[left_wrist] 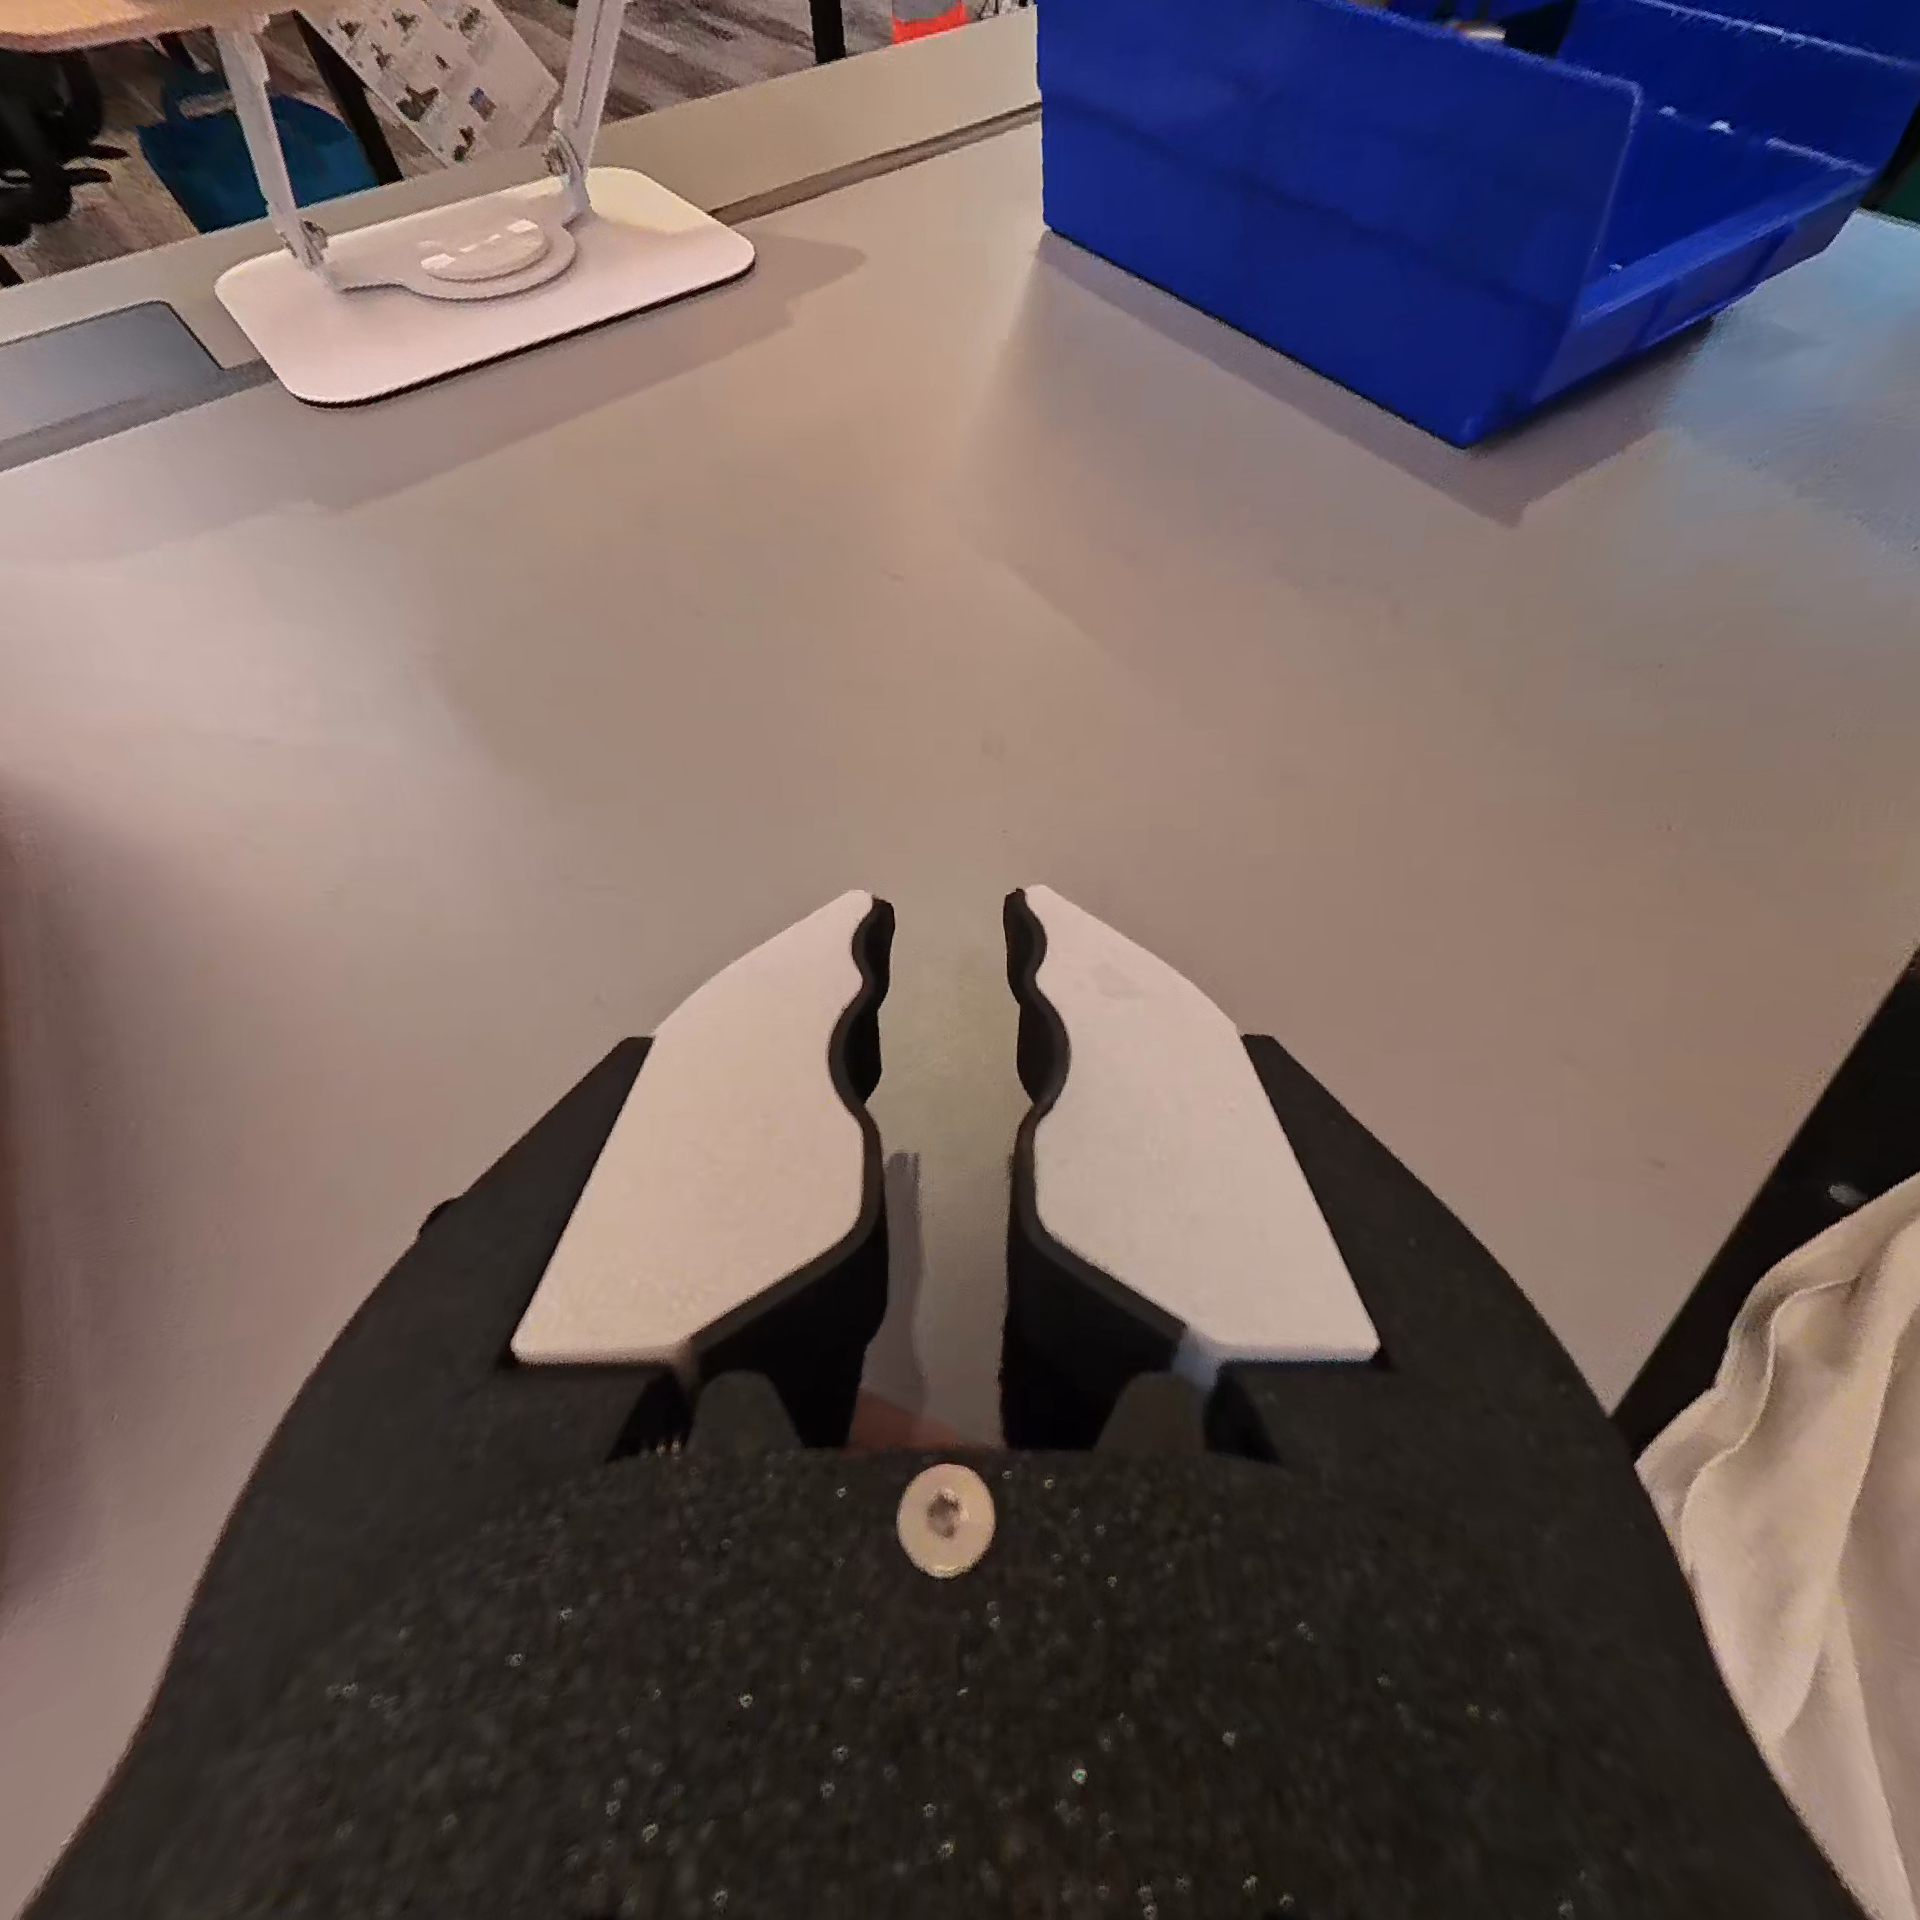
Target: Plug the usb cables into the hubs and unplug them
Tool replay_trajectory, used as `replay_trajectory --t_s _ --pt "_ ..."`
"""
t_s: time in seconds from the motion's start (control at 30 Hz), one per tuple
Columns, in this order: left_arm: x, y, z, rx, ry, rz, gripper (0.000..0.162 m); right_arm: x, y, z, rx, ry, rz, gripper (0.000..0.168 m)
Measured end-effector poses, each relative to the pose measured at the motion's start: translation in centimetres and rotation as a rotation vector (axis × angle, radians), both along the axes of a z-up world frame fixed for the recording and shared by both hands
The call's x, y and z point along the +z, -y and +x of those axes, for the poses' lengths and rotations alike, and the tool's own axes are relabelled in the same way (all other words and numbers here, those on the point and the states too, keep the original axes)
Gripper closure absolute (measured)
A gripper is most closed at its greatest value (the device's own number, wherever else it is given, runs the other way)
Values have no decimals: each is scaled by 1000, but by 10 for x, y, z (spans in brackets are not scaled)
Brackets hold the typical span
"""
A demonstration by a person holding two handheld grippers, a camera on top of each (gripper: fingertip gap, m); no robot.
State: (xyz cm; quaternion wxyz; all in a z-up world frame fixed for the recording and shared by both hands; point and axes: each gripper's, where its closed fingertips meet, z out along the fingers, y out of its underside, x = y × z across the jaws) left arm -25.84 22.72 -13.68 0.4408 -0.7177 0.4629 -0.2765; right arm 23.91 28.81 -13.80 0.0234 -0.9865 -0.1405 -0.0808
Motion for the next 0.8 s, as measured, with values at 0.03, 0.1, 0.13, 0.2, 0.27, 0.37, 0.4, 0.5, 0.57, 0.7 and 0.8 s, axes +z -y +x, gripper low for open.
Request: replay_trajectory --t_s 0.03,0.1,0.13,0.2,0.27,0.37,0.4,0.5,0.57,0.7,0.8 --pt "-1 0 1 -2 -1 -2 141 -2 -4 1 15 31 -29 149" --pt "-2 0 1 -6 -7 0 141 -6 -12 2 20 70 -77 147" --pt "-4 0 0 -7 -12 2 141 -10 -15 3 44 89 -91 147" --pt "-6 0 -3 -6 -21 5 141 -15 -24 8 72 144 -81 140" --pt "-7 -2 -8 6 -25 8 141 -12 -28 14 65 165 -69 126" --pt "-5 -4 -14 21 -1 -12 140 13 -27 8 39 66 -51 115" --pt "-4 -5 -16 25 5 -19 140 27 -25 7 28 45 -56 113" --pt "-2 -7 -21 35 14 -21 140 71 -19 -7 1 -22 -63 107" --pt "0 -7 -22 39 20 -21 140 95 -18 -15 15 13 -57 109" --pt "3 -5 -21 36 37 -25 139 125 -39 -63 80 20 79 115" --pt "3 -4 -21 40 30 -12 139 121 -48 -131 165 -71 146 116"
